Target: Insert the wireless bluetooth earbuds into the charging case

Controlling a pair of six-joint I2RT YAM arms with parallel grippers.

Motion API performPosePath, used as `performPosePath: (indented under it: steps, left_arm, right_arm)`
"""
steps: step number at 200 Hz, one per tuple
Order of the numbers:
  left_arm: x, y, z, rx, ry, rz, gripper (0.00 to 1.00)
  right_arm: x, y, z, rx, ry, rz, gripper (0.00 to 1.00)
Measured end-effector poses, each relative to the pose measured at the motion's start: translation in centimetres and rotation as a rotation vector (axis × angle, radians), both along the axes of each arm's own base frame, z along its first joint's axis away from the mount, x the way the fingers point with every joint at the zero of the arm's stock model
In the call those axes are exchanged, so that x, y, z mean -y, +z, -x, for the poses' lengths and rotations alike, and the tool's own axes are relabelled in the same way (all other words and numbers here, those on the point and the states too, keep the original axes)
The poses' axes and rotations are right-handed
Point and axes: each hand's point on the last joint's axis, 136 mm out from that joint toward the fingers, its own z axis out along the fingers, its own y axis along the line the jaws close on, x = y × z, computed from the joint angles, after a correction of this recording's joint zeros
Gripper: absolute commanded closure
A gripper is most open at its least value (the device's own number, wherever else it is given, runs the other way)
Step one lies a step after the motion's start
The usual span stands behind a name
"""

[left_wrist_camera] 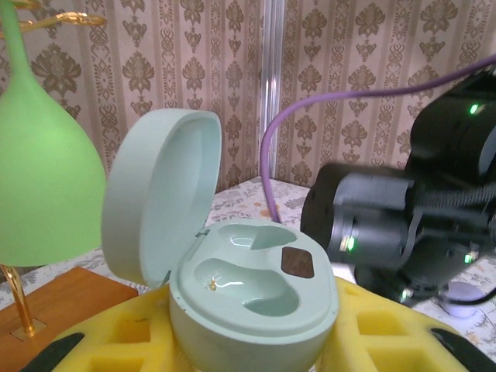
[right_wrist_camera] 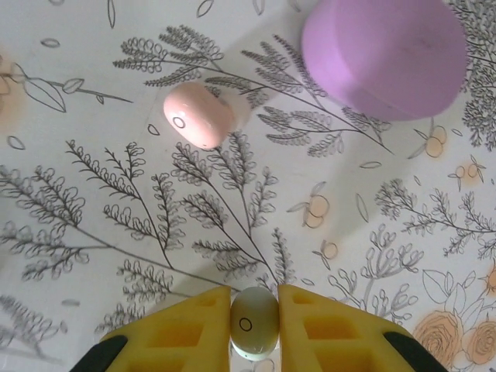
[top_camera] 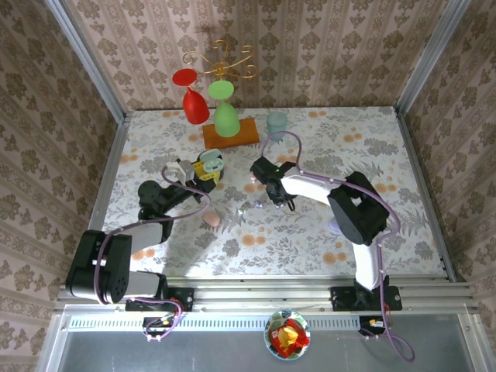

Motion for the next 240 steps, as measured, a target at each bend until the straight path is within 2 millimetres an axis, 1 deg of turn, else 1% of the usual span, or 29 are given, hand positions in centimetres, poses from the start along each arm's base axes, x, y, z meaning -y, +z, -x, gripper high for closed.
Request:
performPosePath:
  steps: [30, 65, 84, 98, 133, 176, 240]
  left_arm:
    - [0.9, -0.5, 0.4, -0.005, -0.026, -0.009, 0.65]
    - [2.4, -1.7, 0.9, -0.035, -0.072, -0.024, 0.65]
    - [3.2, -2.3, 1.0, -0.045, -0.096, -0.033, 0.65]
    - [3.7, -2.4, 1.1, -0.041, -0.108, -0.038, 0.65]
    - [4.5, -2.2, 0.8, -0.036, -0.127, -0.04, 0.66]
    - [5.3, -2.9, 1.0, -0.048, -0.147, -0.049, 0.66]
    - [6.2, -2.8, 1.7, -0.043, -0.196, -0.052, 0.66]
  right_arm:
    - [0.1, 2.0, -0.1, 0.018, -0.034, -0.169, 0.79]
    - [0.4, 3.6, 0.3, 0.014, -0.068, -0.377, 0.78]
    - [0.3, 4.6, 0.5, 0.019, -0.069, -0.471, 0.78]
    - [0.0, 5.8, 0.5, 0.032, -0.055, -0.529, 0.78]
    - [-1.7, 8.6, 1.1, 0.047, 0.01, -0.652, 0.79]
    - [-3.5, 11.9, 2.2, 0.051, 0.103, -0.772, 0.79]
    - [-7.4, 16.8, 4.0, 0.008, 0.289, -0.982, 0.79]
